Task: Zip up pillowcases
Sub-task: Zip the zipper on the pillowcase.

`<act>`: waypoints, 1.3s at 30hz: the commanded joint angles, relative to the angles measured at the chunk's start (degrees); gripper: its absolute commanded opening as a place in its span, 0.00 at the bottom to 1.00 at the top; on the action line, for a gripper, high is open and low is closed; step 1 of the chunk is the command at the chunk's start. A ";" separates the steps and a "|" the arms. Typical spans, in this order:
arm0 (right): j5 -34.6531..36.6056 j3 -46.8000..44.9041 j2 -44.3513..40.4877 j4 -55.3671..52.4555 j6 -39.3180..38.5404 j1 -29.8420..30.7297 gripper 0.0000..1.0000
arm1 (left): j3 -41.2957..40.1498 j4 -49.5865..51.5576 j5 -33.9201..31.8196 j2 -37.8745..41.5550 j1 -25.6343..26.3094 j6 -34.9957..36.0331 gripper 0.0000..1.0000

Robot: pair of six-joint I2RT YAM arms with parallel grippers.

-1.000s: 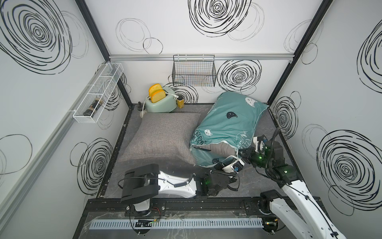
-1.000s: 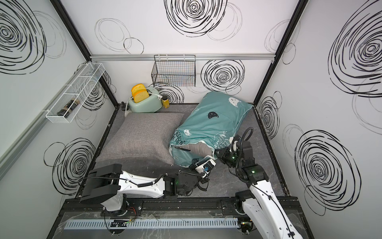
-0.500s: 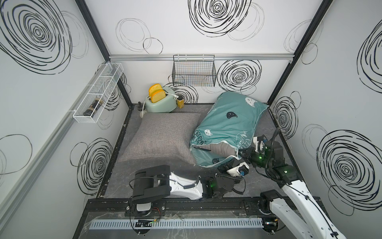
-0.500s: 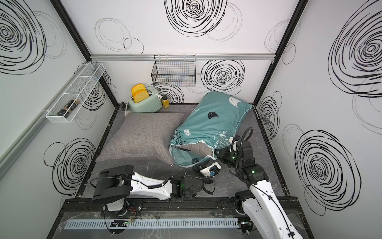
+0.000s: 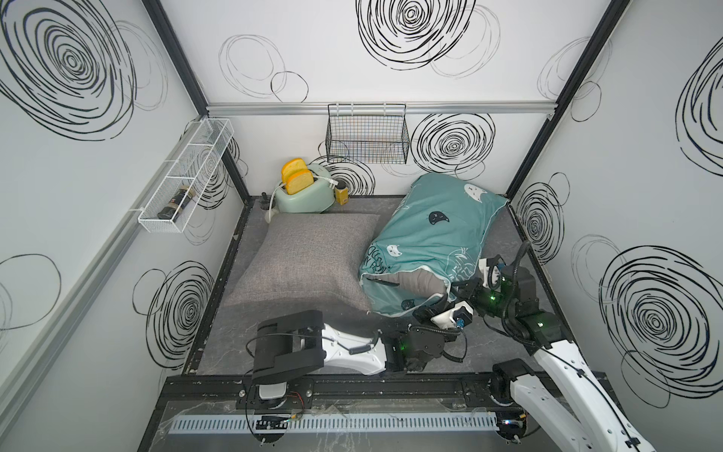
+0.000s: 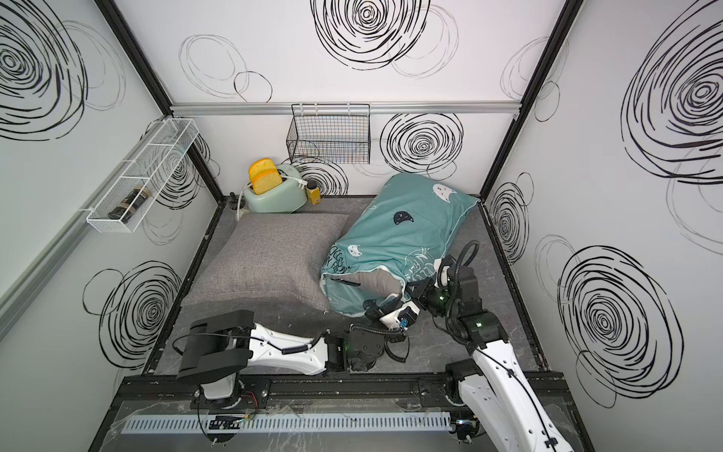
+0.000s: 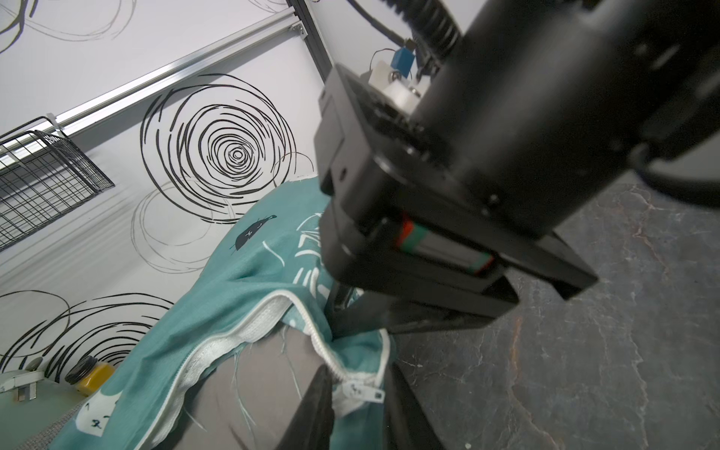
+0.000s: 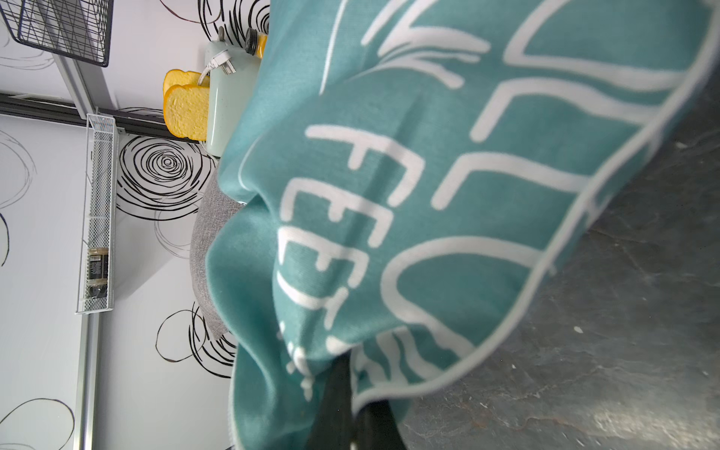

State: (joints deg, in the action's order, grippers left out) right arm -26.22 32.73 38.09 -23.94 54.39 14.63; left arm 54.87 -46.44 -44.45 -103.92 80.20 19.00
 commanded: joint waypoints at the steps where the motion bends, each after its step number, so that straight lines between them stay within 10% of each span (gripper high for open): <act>1: -0.60 0.36 -0.08 2.90 -0.16 0.47 0.00 | -1.40 -1.51 -0.55 1.91 -0.14 -0.72 0.25; 39: 0.81 0.41 -0.83 1.55 -1.19 0.49 0.00 | -1.43 2.28 7.53 2.82 -0.48 -4.58 0.00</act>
State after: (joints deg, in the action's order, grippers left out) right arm -25.65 32.73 37.93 -23.97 53.93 14.63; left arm 53.28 -43.18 -39.77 -102.41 80.07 15.62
